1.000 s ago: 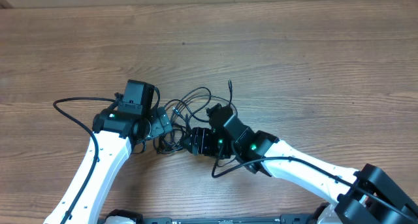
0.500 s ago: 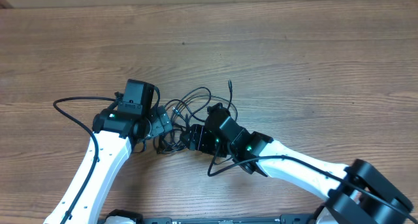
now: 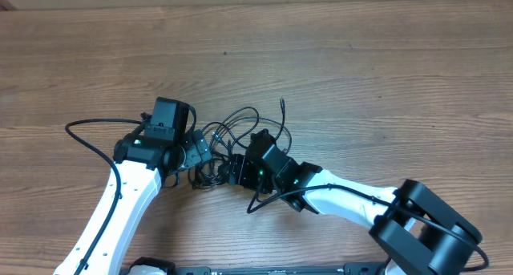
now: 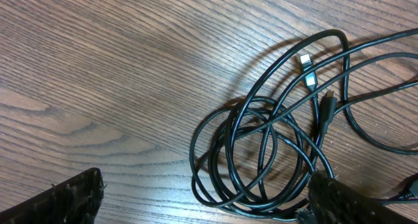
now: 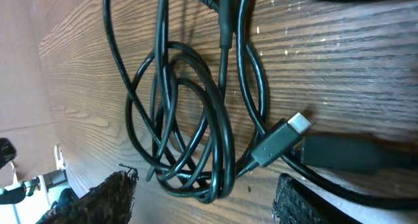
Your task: Untangle cables
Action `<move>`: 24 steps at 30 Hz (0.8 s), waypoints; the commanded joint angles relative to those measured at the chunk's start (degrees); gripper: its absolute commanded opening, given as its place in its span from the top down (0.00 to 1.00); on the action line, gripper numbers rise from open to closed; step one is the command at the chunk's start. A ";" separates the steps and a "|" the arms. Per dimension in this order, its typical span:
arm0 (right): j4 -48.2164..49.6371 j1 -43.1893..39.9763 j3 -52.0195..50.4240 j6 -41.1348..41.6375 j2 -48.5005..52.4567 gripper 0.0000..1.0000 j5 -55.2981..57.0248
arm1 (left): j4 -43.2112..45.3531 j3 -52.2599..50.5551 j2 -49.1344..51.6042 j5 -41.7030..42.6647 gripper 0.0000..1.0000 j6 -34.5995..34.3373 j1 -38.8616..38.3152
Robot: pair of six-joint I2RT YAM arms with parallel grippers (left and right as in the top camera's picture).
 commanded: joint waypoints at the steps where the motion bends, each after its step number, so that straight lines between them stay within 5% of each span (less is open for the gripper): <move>1: 1.62 0.85 0.72 2.21 1.92 0.34 -0.24 | -0.20 0.63 0.20 -1.11 0.00 -0.55 -0.37; 9: 2.67 0.85 0.72 3.21 3.19 0.62 -0.24 | -0.83 0.63 0.20 -1.14 0.00 -0.57 -0.37; 24: 5.03 0.87 0.72 3.19 3.21 0.96 -0.24 | -1.70 0.63 0.20 -1.11 0.02 -0.57 -0.37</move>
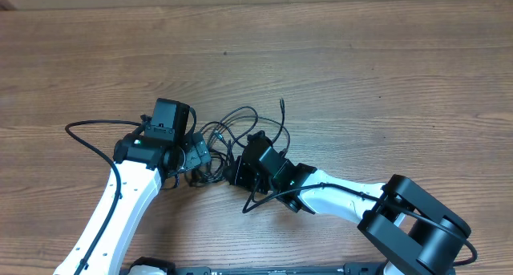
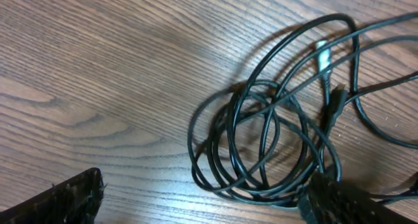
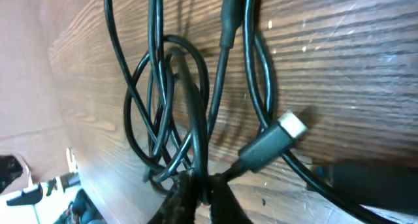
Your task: Untangle cables
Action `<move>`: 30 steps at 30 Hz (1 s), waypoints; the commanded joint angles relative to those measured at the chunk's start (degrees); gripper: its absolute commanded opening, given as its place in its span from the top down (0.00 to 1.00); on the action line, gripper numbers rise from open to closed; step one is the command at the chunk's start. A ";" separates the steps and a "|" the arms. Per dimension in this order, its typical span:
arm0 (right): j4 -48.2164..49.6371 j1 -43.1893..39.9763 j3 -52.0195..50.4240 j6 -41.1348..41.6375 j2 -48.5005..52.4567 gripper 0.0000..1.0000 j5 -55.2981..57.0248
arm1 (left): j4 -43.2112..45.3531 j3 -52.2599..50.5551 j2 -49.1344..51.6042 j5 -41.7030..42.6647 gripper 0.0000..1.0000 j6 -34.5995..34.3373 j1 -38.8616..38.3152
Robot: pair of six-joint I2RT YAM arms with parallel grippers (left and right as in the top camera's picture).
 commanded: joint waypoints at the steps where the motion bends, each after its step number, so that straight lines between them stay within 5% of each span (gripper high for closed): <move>1: 0.35 0.26 0.72 0.02 0.33 0.96 0.17 | -0.04 0.63 0.20 -1.07 0.04 -0.55 -0.37; 16: -0.07 -1.01 0.72 -0.46 0.33 0.96 -1.44 | -1.79 0.63 0.20 3.39 0.18 -0.02 -0.37; 19: -1.29 -0.98 0.72 -0.44 0.33 0.63 -1.46 | -1.75 0.63 0.20 3.39 0.07 -0.07 -0.37; 20: -1.62 -0.92 0.72 -0.44 0.33 0.59 -1.38 | -1.68 0.63 0.20 3.39 0.06 -0.09 -0.37; 30: -1.75 0.07 0.72 -0.35 0.35 0.53 2.01 | 0.28 0.63 0.20 3.41 0.00 -0.11 -0.37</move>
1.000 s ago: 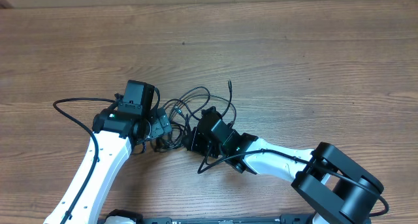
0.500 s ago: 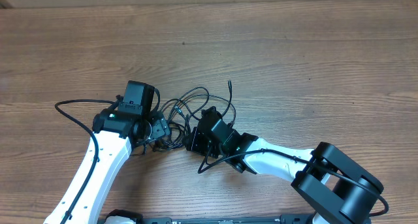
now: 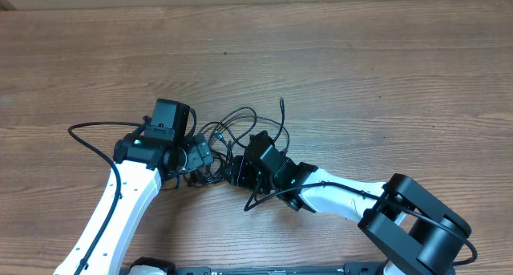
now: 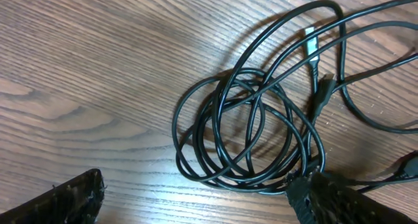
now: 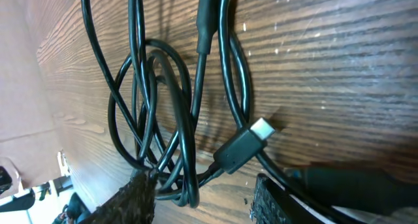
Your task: Untangle cables
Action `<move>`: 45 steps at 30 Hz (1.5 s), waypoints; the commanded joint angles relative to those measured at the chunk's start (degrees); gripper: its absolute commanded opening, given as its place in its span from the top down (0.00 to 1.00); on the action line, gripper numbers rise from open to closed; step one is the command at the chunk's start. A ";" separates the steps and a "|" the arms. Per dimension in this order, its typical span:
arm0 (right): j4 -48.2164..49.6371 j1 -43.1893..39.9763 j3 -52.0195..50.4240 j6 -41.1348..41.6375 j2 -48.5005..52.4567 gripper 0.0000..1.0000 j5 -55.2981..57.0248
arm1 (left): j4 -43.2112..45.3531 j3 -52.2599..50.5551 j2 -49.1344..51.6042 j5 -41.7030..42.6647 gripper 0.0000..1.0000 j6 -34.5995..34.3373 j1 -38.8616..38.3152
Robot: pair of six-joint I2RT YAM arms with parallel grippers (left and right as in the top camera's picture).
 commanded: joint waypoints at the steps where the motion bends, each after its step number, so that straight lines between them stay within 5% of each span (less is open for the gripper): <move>1: 0.22 0.83 0.72 0.70 0.31 0.53 1.79 | 0.52 0.63 0.20 0.28 0.00 0.09 -0.37; 8: 1.33 2.56 0.72 3.21 0.42 0.55 3.65 | 0.72 0.63 0.20 0.31 0.00 0.11 -0.37; 11: 1.46 2.89 0.72 3.21 0.42 0.65 3.93 | 0.76 0.63 0.20 0.31 0.00 0.09 -0.37; 28: 3.08 5.14 0.72 3.21 1.46 0.66 7.72 | 1.46 0.63 0.20 0.28 0.00 0.09 -0.37; 35: 3.21 6.36 0.72 3.23 1.49 0.84 10.49 | 1.64 0.63 0.20 0.28 0.00 0.09 -0.37; 45: 3.39 6.51 0.72 3.23 2.54 0.72 12.41 | 1.62 0.63 0.20 0.28 0.00 0.09 -0.37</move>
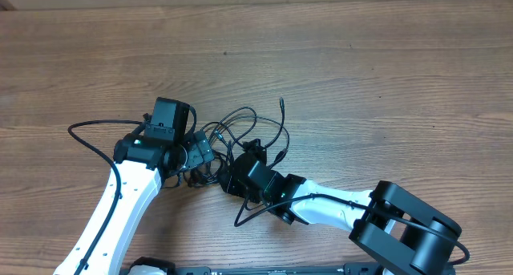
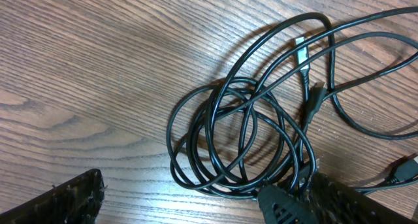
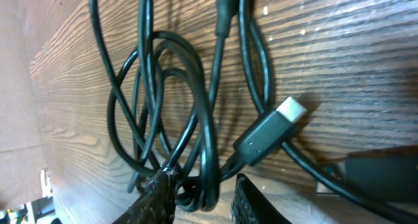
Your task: Untangle cables
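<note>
A tangle of black cables (image 1: 244, 135) lies on the wooden table between both arms. In the left wrist view its coil (image 2: 241, 142) sits ahead of my left gripper (image 2: 206, 199), which is open wide with nothing between its fingers; a silver plug (image 2: 302, 51) lies beyond. My right gripper (image 3: 202, 198) is low at the coil's near edge. Its fingers (image 3: 157, 198) stand narrowly apart around several looped strands (image 3: 209, 165), with a small gap on the right side. A USB-C plug (image 3: 271, 129) lies next to them. The right gripper's fingertip (image 2: 281, 208) shows in the left wrist view.
The left arm's own black lead (image 1: 88, 135) loops out to the left over the table (image 1: 385, 82). Another lead (image 1: 248, 215) trails under the right arm. A loose cable end (image 1: 282, 105) points towards the table's far side.
My right gripper has moved left, deeper into the coil, and its fingers have narrowed around the looped strands. The coil has shifted slightly. The left gripper stays open in place.
First both grippers stood open at the tangle. Then the right fingers were pressed together at the coil's edge and the coil was drawn in. Then they were apart again. Now they are narrowed around several strands, further left.
</note>
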Action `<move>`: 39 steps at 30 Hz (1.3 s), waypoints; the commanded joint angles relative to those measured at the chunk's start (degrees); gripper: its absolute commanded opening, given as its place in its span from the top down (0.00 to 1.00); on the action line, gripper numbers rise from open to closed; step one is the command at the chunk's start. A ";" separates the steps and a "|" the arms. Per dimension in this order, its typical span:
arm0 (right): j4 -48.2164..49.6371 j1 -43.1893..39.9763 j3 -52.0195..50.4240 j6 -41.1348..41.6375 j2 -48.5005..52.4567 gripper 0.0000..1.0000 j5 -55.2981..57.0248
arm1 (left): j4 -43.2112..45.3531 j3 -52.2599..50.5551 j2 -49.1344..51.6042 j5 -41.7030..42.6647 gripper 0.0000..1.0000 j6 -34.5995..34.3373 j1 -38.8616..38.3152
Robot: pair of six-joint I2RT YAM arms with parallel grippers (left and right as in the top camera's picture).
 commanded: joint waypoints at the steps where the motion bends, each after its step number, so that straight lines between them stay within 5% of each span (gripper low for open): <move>1: 0.87 0.28 0.72 0.04 1.62 0.73 1.46 | 0.09 0.63 0.20 0.28 0.00 0.11 -0.37; 6: 2.56 0.26 0.72 0.02 2.01 0.96 0.39 | 0.04 0.63 0.20 0.28 0.00 0.11 -0.37; 19: 2.62 -4.15 0.72 -5.18 -0.96 0.96 -9.81 | -2.14 0.63 0.20 0.50 0.00 1.27 -0.37; 24: 0.70 -8.68 0.72 -8.59 -6.71 0.96 -15.08 | -2.47 0.63 0.20 2.99 0.14 6.80 -0.37; 29: -2.05 -13.75 0.72 -9.70 -13.46 0.96 -16.17 | -1.40 0.63 0.20 12.52 0.12 14.29 -0.37; 35: -3.02 -19.96 0.72 -9.68 -18.93 0.96 -16.81 | 4.57 0.63 0.17 36.74 0.09 26.51 -0.37; 39: -3.69 -23.87 0.72 -9.57 -20.59 0.96 -19.69 | 10.67 0.66 0.07 47.82 0.01 28.00 -0.37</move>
